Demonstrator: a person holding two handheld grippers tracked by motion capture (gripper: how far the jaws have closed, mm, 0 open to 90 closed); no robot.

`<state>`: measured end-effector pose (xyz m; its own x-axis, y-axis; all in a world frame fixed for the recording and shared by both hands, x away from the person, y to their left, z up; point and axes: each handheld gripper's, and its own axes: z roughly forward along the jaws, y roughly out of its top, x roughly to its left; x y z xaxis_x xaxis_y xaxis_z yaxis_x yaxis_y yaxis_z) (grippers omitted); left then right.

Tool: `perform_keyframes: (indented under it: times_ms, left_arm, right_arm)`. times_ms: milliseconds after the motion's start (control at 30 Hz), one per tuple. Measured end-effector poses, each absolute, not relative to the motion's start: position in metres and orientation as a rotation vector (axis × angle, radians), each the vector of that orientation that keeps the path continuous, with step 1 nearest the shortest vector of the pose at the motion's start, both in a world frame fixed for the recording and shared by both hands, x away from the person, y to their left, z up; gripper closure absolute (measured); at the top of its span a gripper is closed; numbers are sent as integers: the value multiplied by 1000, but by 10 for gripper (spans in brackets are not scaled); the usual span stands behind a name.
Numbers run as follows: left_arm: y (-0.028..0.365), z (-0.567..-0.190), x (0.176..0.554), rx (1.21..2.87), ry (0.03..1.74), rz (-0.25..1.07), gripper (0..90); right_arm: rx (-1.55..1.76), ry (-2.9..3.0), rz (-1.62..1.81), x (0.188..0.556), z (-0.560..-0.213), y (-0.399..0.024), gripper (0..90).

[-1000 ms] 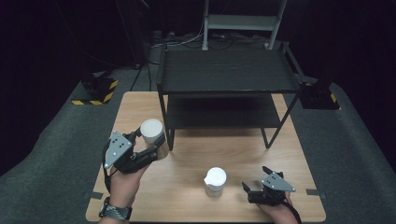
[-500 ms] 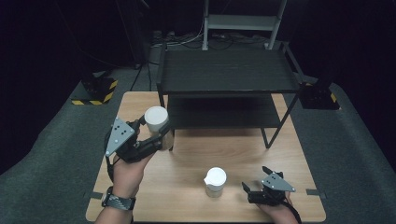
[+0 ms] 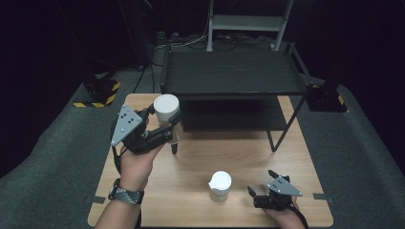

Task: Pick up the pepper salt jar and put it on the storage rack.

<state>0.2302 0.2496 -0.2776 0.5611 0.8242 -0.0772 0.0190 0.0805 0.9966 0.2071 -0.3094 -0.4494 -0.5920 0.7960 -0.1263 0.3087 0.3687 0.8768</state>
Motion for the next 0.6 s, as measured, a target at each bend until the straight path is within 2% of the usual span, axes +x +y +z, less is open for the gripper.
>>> perform_keyframes:
  times_ms: [600]
  left_arm:
    - [237,-243,250,1329,756,693,337]
  right_arm:
    - [955,2086,1179,208,-450,-311,1]
